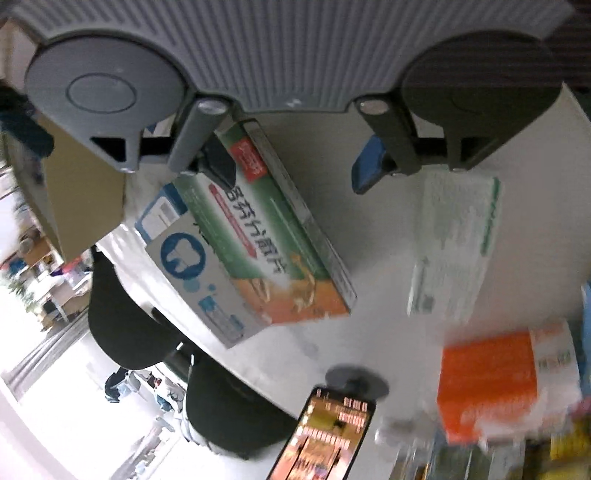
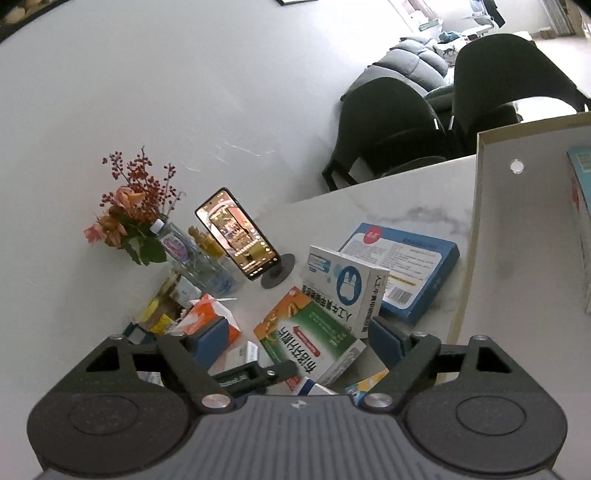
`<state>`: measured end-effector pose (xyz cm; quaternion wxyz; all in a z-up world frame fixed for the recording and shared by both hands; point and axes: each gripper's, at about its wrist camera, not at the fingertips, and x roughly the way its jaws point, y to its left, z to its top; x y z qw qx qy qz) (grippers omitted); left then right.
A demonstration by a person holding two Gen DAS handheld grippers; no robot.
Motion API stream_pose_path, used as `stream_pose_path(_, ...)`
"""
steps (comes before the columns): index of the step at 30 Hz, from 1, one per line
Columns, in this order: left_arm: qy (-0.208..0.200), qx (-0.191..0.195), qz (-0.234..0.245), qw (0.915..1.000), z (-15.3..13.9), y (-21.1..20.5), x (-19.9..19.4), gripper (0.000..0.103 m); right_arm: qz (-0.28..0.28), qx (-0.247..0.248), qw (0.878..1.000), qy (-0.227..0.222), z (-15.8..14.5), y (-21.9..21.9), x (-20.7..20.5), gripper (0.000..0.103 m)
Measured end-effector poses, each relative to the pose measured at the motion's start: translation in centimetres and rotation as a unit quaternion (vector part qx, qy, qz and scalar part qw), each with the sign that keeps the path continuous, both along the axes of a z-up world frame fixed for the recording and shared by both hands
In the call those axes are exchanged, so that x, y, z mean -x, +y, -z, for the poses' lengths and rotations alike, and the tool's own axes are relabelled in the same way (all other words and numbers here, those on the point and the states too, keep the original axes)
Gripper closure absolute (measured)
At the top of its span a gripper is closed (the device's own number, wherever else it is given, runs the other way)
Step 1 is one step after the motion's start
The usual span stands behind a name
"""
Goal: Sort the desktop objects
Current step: 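Grasp a narrow white-and-green box upright with the left gripper, then carry the narrow box with the left gripper over the beige box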
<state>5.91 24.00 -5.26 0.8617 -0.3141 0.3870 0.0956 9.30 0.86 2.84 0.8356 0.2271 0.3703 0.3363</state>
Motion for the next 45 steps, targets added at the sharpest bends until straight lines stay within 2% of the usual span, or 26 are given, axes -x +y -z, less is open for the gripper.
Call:
stream_pose_path(3,-0.001,0.050,0.003,0.9987,0.9,0.2,-0.5,0.035,-0.002,-0.003,1.000,-0.002,0.0,-0.3,0.1,0.018)
stream_pose_path(5,-0.001,0.071,0.000,0.9975,1.3,0.3,-0.7,0.037,0.000,-0.005,1.000,-0.002,0.0,-0.6,0.3,0.018)
stream_pose_path(8,0.000,0.090,0.000,0.9960,1.5,0.1,-1.0,0.059,0.005,-0.006,1.000,-0.003,0.0,-1.2,0.4,0.018)
stream_pose_path(10,0.004,0.050,-0.003,0.9987,0.6,-0.7,-0.8,0.064,0.010,-0.005,1.000,-0.004,0.0,-1.6,0.5,0.018)
stream_pose_path(11,0.005,0.017,-0.006,0.9998,0.0,-1.2,-0.7,0.065,0.011,-0.006,1.000,-0.003,0.0,-1.7,0.5,0.018)
stream_pose_path(12,0.003,-0.019,-0.005,0.9998,-0.7,-1.8,-0.6,0.070,0.012,-0.007,1.000,-0.003,0.0,-1.8,0.5,0.018)
stream_pose_path(14,-0.006,-0.075,0.003,0.9972,-2.2,-2.9,-0.4,0.073,0.014,-0.009,1.000,-0.002,0.0,-2.0,0.6,0.018)
stream_pose_path(19,-0.027,-0.150,0.021,0.9881,-4.5,-4.7,-0.3,0.079,0.013,-0.014,1.000,0.000,0.1,-2.1,0.7,0.018)
stream_pose_path(23,-0.028,-0.190,0.036,0.9808,-4.9,-5.7,-1.1,0.077,0.014,-0.014,1.000,-0.002,0.0,-2.2,1.0,0.018)
stream_pose_path(29,-0.032,-0.217,0.041,0.9747,-5.2,-6.5,-3.0,0.078,0.025,-0.016,1.000,-0.001,0.0,-3.1,0.9,0.018)
stream_pose_path(32,-0.040,-0.216,0.042,0.9746,-5.3,-7.1,-3.5,0.085,0.031,-0.016,0.999,0.000,0.0,-3.6,0.9,0.018)
stream_pose_path(37,-0.050,-0.241,0.032,0.9686,-6.2,-7.8,-3.6,0.086,0.042,-0.020,0.999,-0.003,-0.3,-4.5,0.9,0.018)
stream_pose_path(45,-0.083,-0.236,0.029,0.9678,-8.8,-8.2,-3.8,0.086,0.062,-0.024,0.998,-0.011,-1.0,-6.0,1.5,0.018)
